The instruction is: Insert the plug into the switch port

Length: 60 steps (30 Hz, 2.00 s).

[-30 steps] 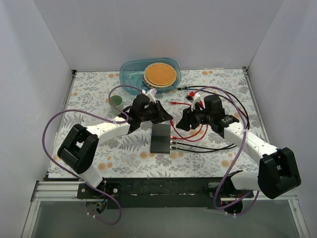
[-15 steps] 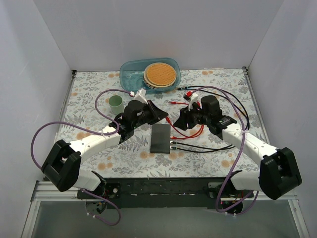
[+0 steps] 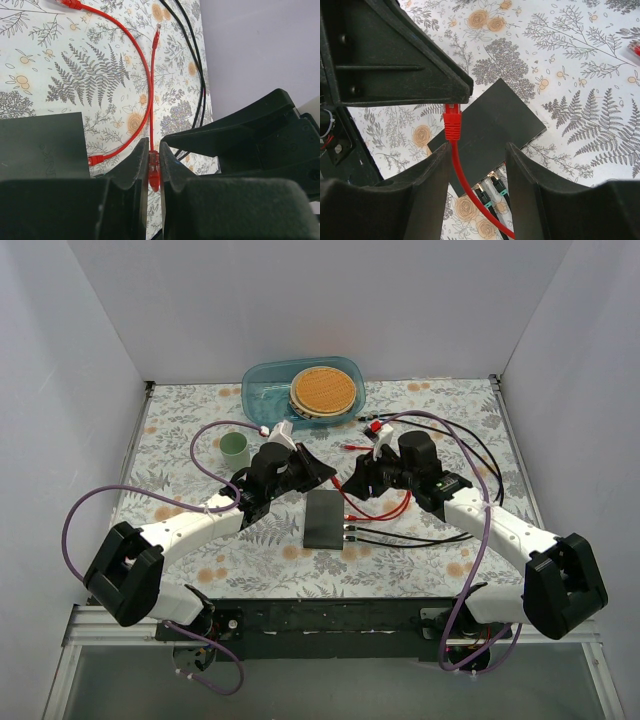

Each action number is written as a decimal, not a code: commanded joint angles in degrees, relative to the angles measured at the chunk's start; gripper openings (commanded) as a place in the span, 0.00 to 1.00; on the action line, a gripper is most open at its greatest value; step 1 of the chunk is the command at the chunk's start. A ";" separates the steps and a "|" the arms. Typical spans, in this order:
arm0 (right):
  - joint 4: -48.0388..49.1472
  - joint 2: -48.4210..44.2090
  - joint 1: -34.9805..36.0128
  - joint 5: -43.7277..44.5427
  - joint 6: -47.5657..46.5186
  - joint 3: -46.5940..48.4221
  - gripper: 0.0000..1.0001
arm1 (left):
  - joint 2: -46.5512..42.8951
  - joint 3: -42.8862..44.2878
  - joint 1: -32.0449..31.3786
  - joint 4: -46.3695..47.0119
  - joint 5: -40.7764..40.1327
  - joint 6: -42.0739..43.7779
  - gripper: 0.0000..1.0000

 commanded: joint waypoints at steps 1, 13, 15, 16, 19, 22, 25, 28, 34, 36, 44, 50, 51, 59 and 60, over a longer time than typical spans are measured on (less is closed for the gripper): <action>3.93 -1.44 0.99 -2.22 1.69 2.27 0.54 | -2.36 0.92 -0.11 -0.35 -1.60 0.71 0.00; 5.34 1.10 2.58 -3.10 3.36 2.62 0.45 | -1.92 1.62 -0.11 -0.79 -0.98 0.88 0.00; 5.42 1.72 2.58 -3.01 3.71 2.70 0.43 | -1.92 1.54 -0.11 -0.97 -0.98 0.88 0.00; 5.51 1.98 2.58 -3.01 3.80 2.79 0.43 | -1.92 1.54 -0.11 -0.97 -0.89 0.88 0.00; 5.69 2.25 2.75 -2.66 4.15 2.79 0.41 | -1.92 1.54 -0.11 -0.88 -0.63 0.88 0.00; 5.69 2.60 2.84 -1.70 4.76 2.97 0.26 | -1.92 1.54 -0.11 -0.88 -0.80 0.88 0.00; 5.95 2.60 2.75 -1.17 5.03 2.97 0.16 | -2.01 1.54 -0.11 -0.88 -0.63 0.97 0.00; 5.87 3.04 2.84 -0.73 5.38 3.23 0.01 | -1.75 1.54 -0.11 -0.79 -0.10 0.97 0.00; 5.60 4.18 2.84 0.50 5.64 3.41 0.01 | -1.57 1.45 -0.11 -0.70 0.78 1.58 0.01; 5.43 4.01 2.84 1.56 4.95 3.23 0.01 | -1.57 1.62 -0.11 -2.45 0.08 2.11 0.41; -0.01 3.65 2.49 10.42 -0.33 2.79 0.01 | -5.52 -0.66 2.95 -12.57 -10.99 4.48 0.98; -5.55 5.84 1.44 20.25 -2.61 2.53 0.01 | -3.60 -2.86 5.51 -13.28 -9.52 9.14 0.97; -6.95 6.46 1.35 21.15 -2.70 2.44 0.01 | -2.72 -2.77 5.60 -13.01 -9.16 9.40 0.97; -13.20 17.17 1.17 26.33 -3.32 4.64 0.01 | 8.18 -0.31 6.22 -11.78 -3.53 11.43 0.97; -13.64 17.97 1.08 26.69 -3.49 4.72 0.01 | 8.62 -0.40 6.39 -10.56 -3.53 11.43 0.97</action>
